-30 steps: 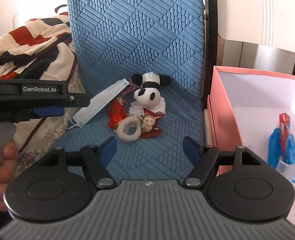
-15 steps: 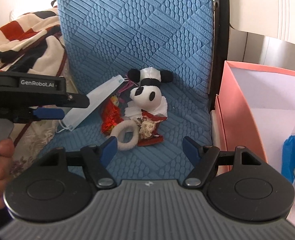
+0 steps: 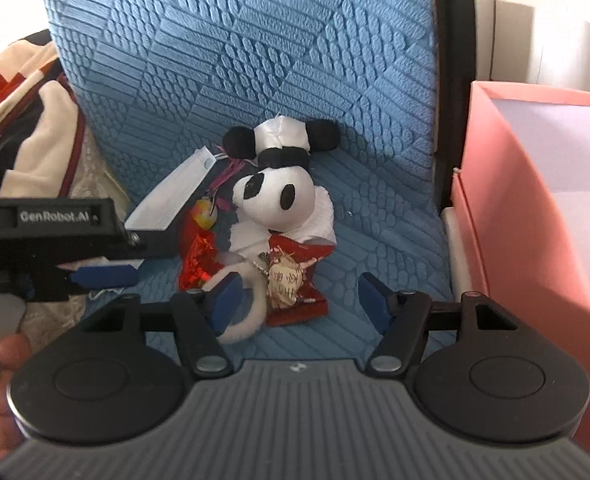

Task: Organize soft objects
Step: 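Grasp the small red snack packet with the right tool while the left tool grasps the red foil bag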

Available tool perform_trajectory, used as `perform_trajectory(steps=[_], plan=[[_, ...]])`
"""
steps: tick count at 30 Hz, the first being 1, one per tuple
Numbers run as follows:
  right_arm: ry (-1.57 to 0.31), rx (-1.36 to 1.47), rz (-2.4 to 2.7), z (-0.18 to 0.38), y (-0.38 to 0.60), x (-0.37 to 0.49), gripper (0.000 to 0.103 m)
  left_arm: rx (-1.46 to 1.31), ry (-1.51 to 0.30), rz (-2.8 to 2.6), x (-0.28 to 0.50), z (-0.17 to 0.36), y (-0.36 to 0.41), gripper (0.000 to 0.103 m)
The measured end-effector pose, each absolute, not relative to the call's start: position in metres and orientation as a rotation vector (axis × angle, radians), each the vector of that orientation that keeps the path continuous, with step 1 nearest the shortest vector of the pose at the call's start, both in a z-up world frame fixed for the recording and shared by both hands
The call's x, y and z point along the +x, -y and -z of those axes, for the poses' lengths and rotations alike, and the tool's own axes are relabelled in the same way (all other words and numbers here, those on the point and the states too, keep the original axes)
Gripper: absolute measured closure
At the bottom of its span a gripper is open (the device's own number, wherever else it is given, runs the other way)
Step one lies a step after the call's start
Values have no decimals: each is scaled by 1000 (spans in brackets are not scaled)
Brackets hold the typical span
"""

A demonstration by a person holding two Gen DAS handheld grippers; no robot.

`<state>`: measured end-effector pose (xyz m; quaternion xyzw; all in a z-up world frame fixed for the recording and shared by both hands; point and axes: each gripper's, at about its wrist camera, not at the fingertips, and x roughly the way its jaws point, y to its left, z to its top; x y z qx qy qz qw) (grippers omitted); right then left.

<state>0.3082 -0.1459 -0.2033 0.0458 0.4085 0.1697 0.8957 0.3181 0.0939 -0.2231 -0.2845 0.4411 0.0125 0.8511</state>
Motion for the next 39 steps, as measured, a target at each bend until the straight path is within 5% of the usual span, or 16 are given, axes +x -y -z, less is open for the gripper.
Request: perform_trajectory(steps=[4,31,37,39], plan=[[-886,109,-356,211,142,323,45,-632,-974,-47,332,236,-95,34],[-956,68,-366,237,117,350,45,-756,-993,-73,346,264,-92,35],[-951,56,-367,240,114,349,53,-700,-994,-84,347,264,-82,40],[-953,54,-381,241,112,348,65,-704,-993,-84,348,265,-80,41]])
